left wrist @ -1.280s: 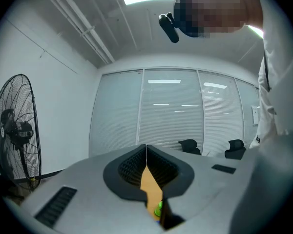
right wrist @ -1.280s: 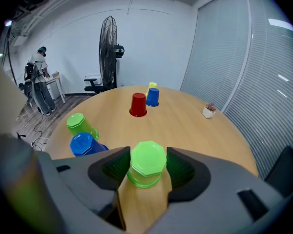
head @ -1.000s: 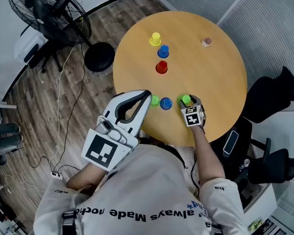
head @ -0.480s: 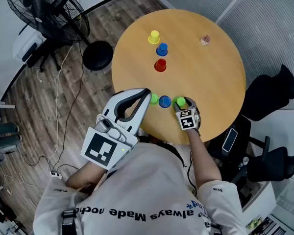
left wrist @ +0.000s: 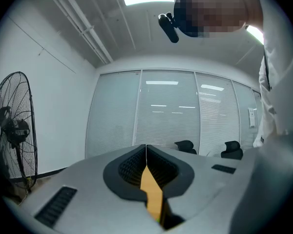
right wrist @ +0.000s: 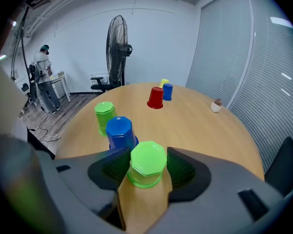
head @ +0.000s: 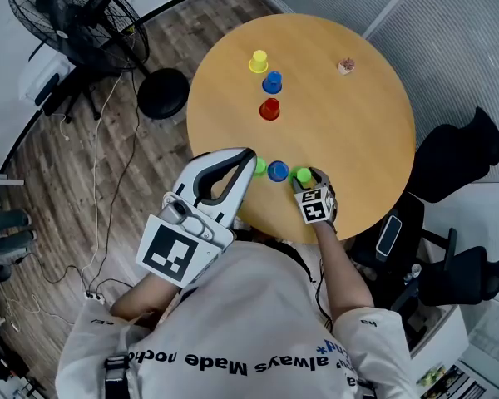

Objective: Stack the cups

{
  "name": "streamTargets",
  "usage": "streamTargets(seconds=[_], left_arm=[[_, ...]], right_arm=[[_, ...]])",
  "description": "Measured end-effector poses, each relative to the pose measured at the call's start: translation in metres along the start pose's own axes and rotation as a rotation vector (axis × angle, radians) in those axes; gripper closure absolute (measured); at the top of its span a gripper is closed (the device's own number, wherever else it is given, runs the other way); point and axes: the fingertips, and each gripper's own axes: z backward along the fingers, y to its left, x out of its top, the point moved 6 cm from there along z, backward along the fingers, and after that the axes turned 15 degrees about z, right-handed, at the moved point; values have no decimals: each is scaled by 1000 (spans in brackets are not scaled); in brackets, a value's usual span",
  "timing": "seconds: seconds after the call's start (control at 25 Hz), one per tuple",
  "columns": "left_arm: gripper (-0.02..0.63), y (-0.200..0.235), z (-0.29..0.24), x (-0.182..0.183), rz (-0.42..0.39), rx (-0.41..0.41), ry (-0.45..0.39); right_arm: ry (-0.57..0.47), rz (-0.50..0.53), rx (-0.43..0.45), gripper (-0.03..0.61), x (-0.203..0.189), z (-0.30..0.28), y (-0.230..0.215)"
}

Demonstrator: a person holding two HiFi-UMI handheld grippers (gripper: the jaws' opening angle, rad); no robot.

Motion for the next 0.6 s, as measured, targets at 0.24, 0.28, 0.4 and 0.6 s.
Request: streamTargets(seconds=[0.24, 0.28, 0.4, 0.6], left_arm=[[589, -5, 0, -1, -3, 0, 0], [589, -5, 1, -1, -4, 0, 0], [589, -3, 1, -1, -3, 1, -2], [589, -3, 1, 2, -2, 3, -6]], right_arm=[[-4, -7, 6, 328, -5, -1, 3], [-4, -8, 8, 328, -4, -1, 4], [-7, -21, 16, 327, -3, -3, 5], [-39, -32, 21, 313, 3, 3, 4]])
